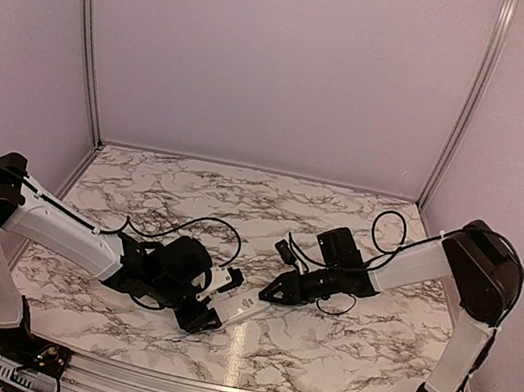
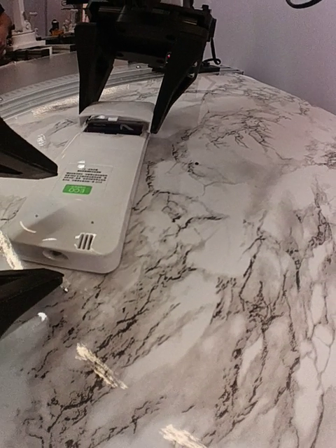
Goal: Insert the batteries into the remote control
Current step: Load the battery cover onto the remote control without the battery cover.
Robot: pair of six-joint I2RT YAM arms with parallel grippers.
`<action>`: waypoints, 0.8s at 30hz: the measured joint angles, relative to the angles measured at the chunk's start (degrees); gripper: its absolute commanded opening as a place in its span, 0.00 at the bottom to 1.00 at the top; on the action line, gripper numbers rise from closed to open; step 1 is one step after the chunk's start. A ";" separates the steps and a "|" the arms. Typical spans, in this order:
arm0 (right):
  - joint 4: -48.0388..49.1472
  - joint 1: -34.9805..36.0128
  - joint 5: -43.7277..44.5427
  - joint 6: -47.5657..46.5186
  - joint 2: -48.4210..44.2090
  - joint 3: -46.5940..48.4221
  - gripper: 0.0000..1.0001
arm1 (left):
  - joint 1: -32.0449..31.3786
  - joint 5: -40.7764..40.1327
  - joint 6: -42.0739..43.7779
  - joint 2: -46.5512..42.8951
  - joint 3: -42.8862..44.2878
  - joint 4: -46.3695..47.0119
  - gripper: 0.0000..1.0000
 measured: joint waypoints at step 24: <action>5.31 3.45 -7.76 6.25 -7.32 -1.09 0.15 | 1.07 2.97 2.27 2.23 1.40 -1.77 0.51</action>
